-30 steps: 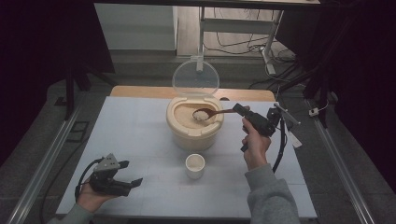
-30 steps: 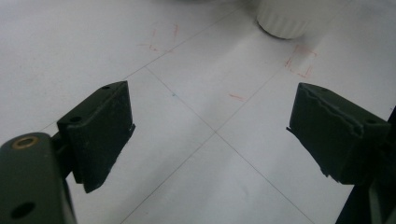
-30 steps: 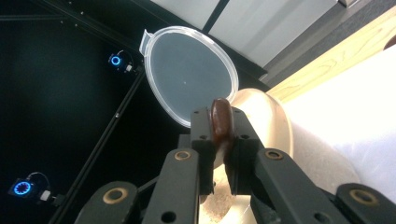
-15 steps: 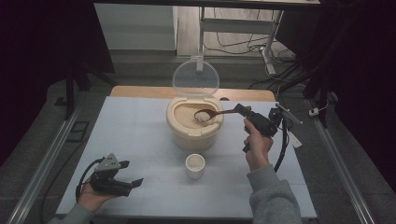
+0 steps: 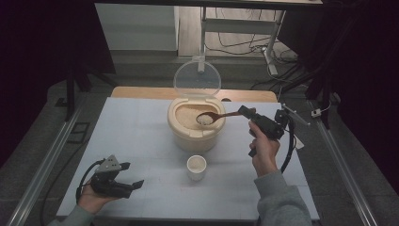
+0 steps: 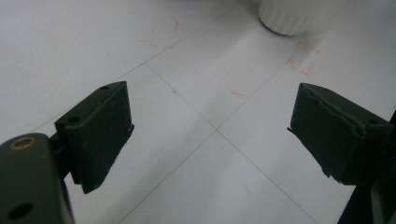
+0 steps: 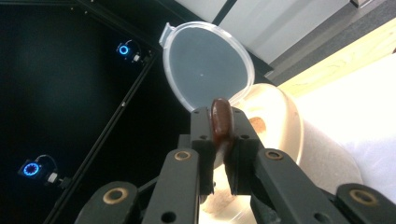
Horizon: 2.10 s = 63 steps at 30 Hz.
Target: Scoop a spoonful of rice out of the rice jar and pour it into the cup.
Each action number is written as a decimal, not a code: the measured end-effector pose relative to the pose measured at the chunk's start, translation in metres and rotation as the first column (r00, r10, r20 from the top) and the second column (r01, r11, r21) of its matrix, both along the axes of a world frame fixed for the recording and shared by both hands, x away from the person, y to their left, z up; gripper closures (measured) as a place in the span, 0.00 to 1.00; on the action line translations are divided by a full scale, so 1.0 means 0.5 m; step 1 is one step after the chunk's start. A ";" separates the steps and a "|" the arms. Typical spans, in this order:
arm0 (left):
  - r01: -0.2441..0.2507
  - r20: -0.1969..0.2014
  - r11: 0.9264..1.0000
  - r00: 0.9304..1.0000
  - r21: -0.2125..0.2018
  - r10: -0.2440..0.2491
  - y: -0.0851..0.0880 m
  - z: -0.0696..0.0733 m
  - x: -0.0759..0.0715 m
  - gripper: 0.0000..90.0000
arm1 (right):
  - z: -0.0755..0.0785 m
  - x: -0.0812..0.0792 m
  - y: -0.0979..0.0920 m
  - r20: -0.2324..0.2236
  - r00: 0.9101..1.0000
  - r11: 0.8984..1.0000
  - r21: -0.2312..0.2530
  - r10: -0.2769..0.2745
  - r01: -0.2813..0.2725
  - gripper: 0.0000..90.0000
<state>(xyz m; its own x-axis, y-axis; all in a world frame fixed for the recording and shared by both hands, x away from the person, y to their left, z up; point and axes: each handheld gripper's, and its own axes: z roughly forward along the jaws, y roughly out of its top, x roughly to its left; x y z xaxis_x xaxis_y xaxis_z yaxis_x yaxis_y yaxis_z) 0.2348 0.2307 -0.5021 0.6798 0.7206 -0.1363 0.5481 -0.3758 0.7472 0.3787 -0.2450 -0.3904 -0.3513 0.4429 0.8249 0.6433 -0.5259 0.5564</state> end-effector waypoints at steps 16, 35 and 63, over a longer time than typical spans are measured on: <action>0.002 -0.006 1.000 1.000 0.001 -0.002 -0.001 -0.001 0.001 0.14 | -0.011 -0.040 -0.018 -0.039 0.996 0.997 0.019 0.078 -0.078 0.93; 0.004 -0.015 1.000 1.000 0.005 -0.004 -0.006 -0.004 0.002 0.15 | -0.055 -0.081 -0.022 -0.113 0.982 0.982 -0.091 0.154 -0.164 0.93; 0.008 -0.018 1.000 1.000 0.006 -0.008 -0.005 -0.006 0.002 0.15 | -0.037 -0.087 0.045 -0.020 0.985 0.906 -0.390 0.171 -0.165 0.93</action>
